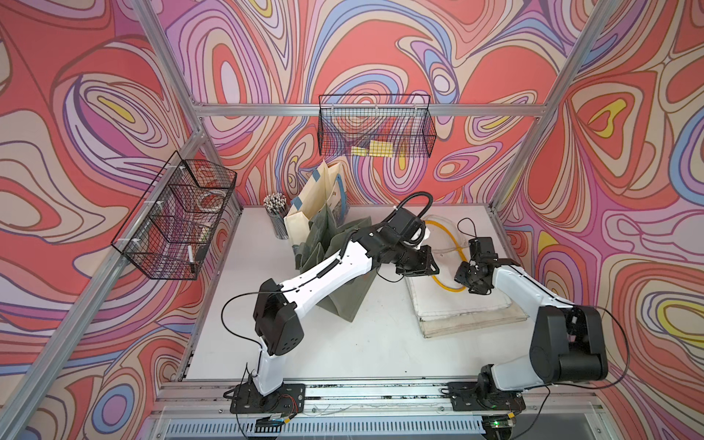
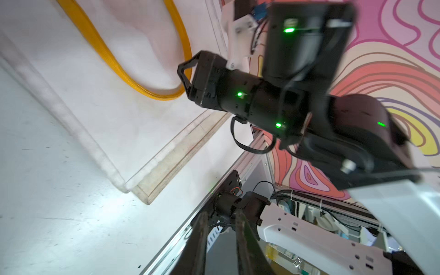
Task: Put away the canvas bag
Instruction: Place the canvas bag at the center of the board.
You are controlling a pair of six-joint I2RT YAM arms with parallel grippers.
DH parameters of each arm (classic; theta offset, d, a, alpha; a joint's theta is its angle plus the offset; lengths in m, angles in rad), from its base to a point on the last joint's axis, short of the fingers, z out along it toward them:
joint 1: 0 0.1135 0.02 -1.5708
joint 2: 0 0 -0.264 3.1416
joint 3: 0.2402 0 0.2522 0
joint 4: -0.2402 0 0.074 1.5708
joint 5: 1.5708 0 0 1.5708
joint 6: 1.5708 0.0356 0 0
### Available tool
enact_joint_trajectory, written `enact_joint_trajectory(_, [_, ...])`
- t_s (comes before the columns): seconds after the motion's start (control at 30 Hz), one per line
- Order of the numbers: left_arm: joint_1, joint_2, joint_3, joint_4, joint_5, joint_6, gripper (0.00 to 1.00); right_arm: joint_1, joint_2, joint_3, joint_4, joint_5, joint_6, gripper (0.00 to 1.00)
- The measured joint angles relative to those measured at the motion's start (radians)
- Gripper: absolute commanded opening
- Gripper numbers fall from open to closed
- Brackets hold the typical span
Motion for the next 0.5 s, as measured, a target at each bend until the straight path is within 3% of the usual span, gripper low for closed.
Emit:
enact_joint_trajectory(0.2, [0.0, -0.119, 0.0, -0.077, -0.204, 0.117, 0.35, 0.001, 0.009, 0.024, 0.003, -0.007, -0.051, 0.5])
enact_joint_trajectory(0.33, [0.017, -0.219, -0.013, -0.15, -0.342, 0.18, 0.39, 0.011, -0.076, 0.079, -0.007, -0.05, -0.099, 0.51])
enact_joint_trajectory(0.5, [0.142, -0.435, -0.127, -0.218, -0.438, 0.198, 0.44, 0.052, -0.203, 0.162, -0.015, -0.117, -0.152, 0.53])
